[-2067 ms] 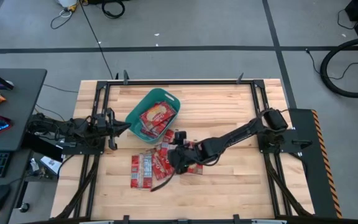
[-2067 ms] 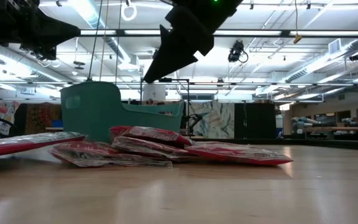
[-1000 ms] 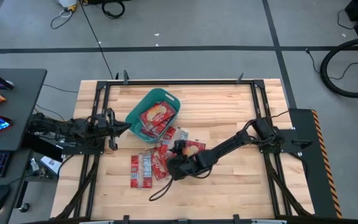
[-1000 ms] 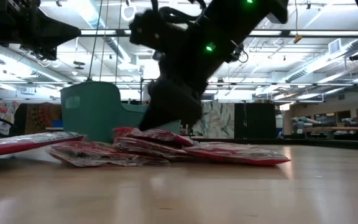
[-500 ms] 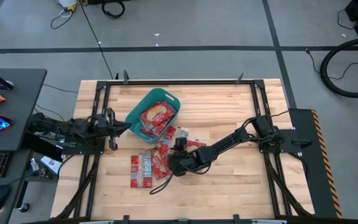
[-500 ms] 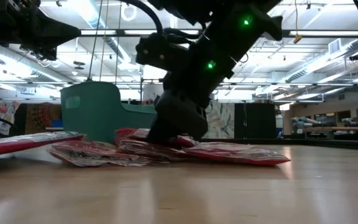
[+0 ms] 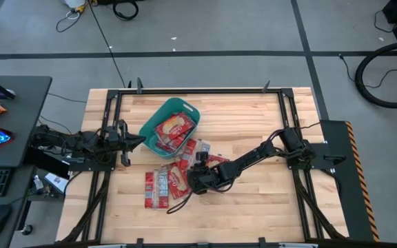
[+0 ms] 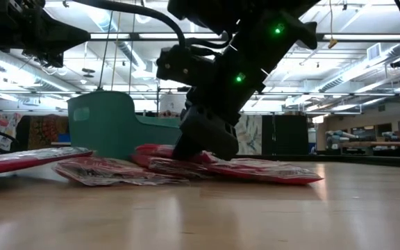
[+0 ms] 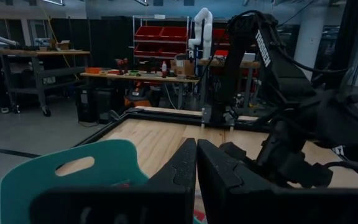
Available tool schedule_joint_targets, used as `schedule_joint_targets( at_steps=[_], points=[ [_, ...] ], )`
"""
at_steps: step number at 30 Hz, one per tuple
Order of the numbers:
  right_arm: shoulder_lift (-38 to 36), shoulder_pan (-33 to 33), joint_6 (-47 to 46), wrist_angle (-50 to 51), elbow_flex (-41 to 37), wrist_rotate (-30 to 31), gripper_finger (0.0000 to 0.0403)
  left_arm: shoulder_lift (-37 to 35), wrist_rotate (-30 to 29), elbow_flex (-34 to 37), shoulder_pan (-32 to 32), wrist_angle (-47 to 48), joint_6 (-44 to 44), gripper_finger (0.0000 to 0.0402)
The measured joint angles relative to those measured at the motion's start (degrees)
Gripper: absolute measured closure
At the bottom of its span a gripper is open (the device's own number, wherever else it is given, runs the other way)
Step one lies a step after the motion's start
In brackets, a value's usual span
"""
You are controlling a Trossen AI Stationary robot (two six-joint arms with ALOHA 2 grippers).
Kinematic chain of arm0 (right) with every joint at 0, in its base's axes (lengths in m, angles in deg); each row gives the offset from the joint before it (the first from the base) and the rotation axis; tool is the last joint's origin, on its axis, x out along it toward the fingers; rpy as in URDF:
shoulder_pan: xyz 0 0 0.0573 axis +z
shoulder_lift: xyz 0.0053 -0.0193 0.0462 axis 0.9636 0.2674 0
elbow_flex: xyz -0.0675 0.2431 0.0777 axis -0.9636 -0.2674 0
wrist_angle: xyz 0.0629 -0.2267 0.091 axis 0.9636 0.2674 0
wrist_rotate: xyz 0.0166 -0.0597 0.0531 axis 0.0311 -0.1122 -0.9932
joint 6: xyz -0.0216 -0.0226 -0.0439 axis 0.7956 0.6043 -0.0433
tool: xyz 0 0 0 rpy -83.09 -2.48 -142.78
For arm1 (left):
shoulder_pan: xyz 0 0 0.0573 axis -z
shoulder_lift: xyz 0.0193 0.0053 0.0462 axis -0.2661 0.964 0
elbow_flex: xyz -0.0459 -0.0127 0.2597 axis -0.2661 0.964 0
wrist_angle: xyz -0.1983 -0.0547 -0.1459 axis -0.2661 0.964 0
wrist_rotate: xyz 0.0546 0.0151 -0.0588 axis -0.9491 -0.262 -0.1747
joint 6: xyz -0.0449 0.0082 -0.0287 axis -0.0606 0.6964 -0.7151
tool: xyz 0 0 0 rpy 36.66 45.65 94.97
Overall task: Sort popcorn bags into baskets
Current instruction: Put the red popcorn bag into the blue bin
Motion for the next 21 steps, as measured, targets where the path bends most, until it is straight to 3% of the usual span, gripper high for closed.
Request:
schedule_joint_targets(
  at_steps=[4, 9, 15, 21],
  points=[
    [0.1, 0.5, 2.6, 0.3, 0.2, 0.3, 0.0395, 0.0, 0.0, 0.0, 0.0, 0.0, 0.0, 0.0383],
    [0.2, 1.6, 6.8, 4.3, 5.2, 2.9, 0.0391, 0.0, 0.0, 0.0, 0.0, 0.0, 0.0, 0.0383],
    [0.1, 2.0, 6.3, 18.2, 16.6, 8.0, 0.0395, 0.0, 0.0, 0.0, 0.0, 0.0, 0.0, 0.0383],
    [0.0, 2.3, 8.2, 24.2, 26.9, 14.1, 0.0396, 0.0, 0.0, 0.0, 0.0, 0.0, 0.0, 0.0383]
  ],
)
